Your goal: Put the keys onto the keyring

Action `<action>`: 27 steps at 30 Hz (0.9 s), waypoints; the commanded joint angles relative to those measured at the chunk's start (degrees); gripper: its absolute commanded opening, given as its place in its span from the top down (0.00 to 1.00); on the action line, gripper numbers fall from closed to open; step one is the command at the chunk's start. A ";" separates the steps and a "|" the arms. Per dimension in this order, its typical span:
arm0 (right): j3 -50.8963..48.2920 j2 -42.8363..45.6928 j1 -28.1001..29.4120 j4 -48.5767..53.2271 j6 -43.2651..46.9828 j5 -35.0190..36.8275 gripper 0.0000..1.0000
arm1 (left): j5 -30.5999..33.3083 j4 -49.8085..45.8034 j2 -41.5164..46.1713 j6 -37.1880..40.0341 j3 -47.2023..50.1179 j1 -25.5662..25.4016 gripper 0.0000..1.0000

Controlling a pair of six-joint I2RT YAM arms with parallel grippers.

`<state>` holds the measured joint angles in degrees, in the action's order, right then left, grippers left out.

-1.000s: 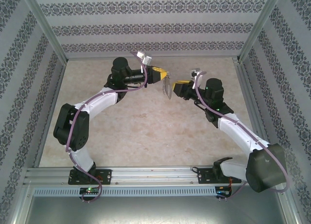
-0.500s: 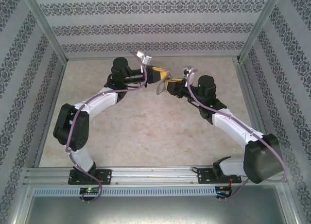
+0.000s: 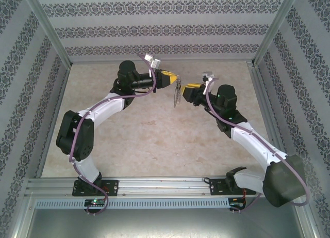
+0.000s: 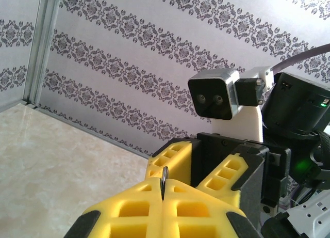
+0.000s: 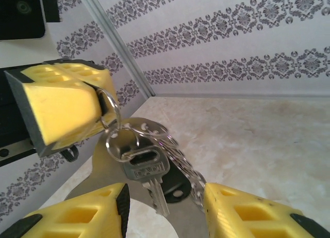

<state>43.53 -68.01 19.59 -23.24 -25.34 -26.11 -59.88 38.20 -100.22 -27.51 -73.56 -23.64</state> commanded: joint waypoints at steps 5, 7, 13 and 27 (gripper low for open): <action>-0.21 -1.56 0.14 -3.73 -0.51 -0.98 0.57 | -0.42 2.41 2.05 -0.27 -1.82 -0.59 1.00; 0.31 -2.27 0.74 -4.17 -0.43 -1.41 0.57 | -0.46 2.32 1.96 -0.29 -2.14 -0.71 1.00; 2.46 -4.68 2.13 -4.77 0.08 -2.08 0.57 | -0.42 1.97 1.70 -0.01 -2.38 -0.91 1.00; 6.56 -9.68 4.14 -6.38 0.94 -2.51 0.57 | -0.33 1.14 1.56 0.52 -2.77 -1.17 1.00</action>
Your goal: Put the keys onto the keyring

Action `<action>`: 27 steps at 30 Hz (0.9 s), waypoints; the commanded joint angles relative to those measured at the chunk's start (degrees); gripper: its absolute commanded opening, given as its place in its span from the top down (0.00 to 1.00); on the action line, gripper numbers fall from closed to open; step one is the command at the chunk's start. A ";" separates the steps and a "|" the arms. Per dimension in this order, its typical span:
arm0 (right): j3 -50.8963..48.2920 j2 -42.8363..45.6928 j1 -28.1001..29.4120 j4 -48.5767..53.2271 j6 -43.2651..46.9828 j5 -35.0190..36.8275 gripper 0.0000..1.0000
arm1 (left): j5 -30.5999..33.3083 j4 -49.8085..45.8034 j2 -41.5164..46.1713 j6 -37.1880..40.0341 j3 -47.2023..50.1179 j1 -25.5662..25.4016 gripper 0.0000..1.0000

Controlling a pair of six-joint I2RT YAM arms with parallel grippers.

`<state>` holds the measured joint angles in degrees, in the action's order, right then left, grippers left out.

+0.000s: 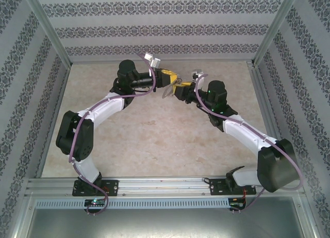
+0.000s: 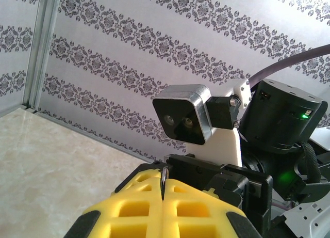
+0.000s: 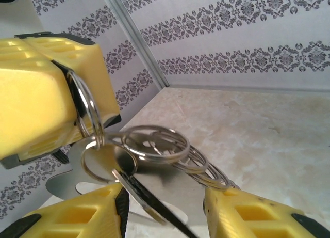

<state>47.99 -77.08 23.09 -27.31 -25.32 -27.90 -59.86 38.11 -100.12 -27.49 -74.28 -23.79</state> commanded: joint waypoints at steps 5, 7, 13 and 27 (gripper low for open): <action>1.59 0.47 0.07 -1.97 1.65 -0.56 0.71 | -0.35 0.96 1.42 0.66 -2.10 -1.02 1.00; 1.33 1.03 -0.23 -1.87 1.59 -0.90 0.77 | -0.57 0.76 1.32 0.84 -2.14 -1.05 1.00; 0.55 2.58 -0.89 -0.86 1.96 -2.33 0.92 | -0.44 0.39 1.48 1.22 -2.10 -1.02 1.00; -1.25 4.96 -2.43 2.93 3.95 -4.75 1.00 | 0.43 -0.64 1.94 2.02 -2.45 -1.00 1.00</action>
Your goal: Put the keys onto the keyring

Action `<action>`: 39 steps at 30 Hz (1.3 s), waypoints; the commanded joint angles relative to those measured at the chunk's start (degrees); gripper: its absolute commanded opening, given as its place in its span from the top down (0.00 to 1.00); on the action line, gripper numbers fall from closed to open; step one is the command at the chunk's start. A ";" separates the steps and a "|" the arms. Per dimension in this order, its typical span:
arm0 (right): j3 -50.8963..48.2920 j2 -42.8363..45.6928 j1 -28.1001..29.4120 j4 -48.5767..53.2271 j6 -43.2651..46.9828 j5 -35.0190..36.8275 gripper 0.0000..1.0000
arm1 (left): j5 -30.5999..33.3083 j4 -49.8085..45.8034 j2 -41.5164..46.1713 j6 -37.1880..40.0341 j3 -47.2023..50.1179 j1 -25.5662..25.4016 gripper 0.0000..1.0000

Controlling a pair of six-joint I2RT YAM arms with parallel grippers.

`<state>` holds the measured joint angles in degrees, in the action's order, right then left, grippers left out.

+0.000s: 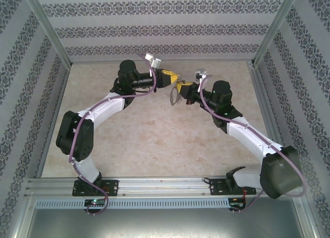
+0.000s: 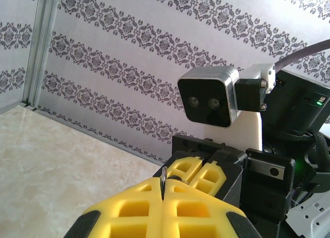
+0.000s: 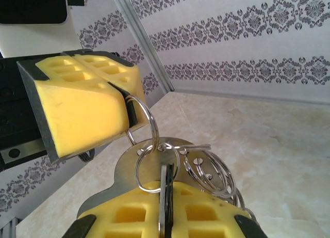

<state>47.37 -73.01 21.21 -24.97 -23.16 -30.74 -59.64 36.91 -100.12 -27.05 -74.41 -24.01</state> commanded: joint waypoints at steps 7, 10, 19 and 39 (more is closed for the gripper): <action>1.10 0.77 -1.04 4.61 3.52 -5.49 1.00 | 0.51 -0.28 2.11 2.23 -2.49 -0.78 1.00; 2.79 0.34 -0.99 7.41 4.80 -7.53 1.00 | 0.88 -1.13 2.20 3.07 -2.42 -0.80 1.00; 5.88 0.33 -1.19 13.52 7.71 -6.71 1.00 | 2.99 -11.54 3.99 12.58 -2.32 -0.86 1.00; 17.00 -4.53 -0.96 24.24 12.83 -9.99 1.00 | 3.37 -16.12 5.27 17.29 -1.70 -1.00 1.00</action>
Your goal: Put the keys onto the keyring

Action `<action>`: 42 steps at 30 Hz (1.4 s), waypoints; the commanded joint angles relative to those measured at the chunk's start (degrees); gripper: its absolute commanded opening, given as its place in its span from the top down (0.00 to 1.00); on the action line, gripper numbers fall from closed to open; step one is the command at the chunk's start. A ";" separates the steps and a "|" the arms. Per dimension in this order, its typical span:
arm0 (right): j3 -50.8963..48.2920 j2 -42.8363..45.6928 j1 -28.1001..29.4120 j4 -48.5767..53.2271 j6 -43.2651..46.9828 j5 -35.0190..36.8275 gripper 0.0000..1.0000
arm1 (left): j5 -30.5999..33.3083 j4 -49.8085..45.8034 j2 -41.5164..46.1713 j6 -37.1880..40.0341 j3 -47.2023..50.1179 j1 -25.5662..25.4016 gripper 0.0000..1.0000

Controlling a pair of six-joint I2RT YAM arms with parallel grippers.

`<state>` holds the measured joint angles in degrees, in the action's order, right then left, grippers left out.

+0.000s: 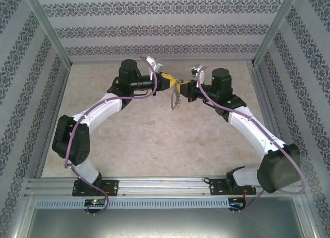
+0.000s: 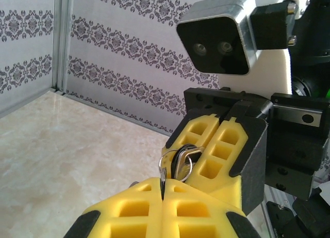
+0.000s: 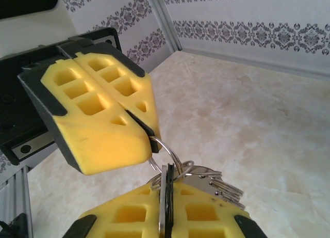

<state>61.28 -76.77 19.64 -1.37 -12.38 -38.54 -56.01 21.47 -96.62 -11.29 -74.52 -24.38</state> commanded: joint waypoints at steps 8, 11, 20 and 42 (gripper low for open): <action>3.41 0.30 0.02 -0.39 1.53 -0.96 1.00 | -0.17 -0.25 1.50 1.19 -1.59 -0.85 1.00; 2.33 0.96 -0.67 -0.39 1.40 -1.18 1.00 | -0.21 0.13 1.26 0.93 -1.59 -0.92 1.00; -1.87 2.33 -1.66 -1.58 0.48 -1.62 1.00 | -0.20 0.92 0.99 0.24 -1.77 -0.92 1.00; -0.42 -0.69 0.42 -0.66 1.30 -4.15 1.00 | -0.29 0.94 0.77 0.04 -2.03 -0.93 1.00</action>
<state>59.24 -77.38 19.75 -1.04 -11.73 -41.74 -55.37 21.34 -96.49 -11.11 -74.52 -24.75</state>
